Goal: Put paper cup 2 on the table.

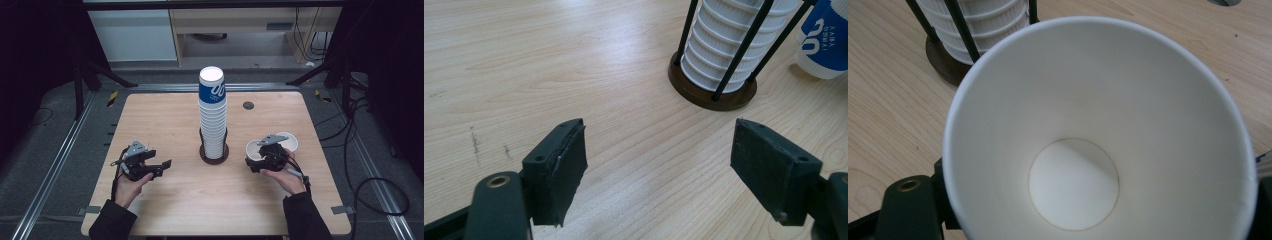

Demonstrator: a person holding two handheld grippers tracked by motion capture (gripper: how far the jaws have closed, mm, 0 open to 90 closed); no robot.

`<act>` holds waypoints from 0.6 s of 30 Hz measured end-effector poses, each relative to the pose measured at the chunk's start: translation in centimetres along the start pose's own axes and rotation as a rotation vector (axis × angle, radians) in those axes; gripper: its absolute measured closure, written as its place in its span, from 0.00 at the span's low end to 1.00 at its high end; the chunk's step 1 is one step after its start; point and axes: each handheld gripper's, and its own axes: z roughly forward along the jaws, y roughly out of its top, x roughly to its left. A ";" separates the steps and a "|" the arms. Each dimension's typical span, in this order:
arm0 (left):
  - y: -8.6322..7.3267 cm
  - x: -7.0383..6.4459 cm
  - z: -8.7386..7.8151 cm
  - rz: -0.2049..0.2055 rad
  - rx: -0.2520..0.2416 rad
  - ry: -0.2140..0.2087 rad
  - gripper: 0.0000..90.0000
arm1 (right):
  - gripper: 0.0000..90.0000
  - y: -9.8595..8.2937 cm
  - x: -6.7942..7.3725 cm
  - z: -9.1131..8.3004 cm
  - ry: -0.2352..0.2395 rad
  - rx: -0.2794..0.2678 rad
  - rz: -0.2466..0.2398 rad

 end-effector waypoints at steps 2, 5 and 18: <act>0.0 0.0 0.0 0.002 0.005 0.000 0.24 | 0.21 0.0 0.0 0.1 -0.003 0.005 -0.002; 0.0 0.0 0.0 0.003 0.006 -0.001 0.24 | 0.21 -0.1 -0.1 0.4 -0.006 0.012 -0.002; 0.0 -0.1 0.2 0.006 0.011 -0.006 0.24 | 0.19 -0.3 -0.1 1.0 -0.018 0.030 -0.023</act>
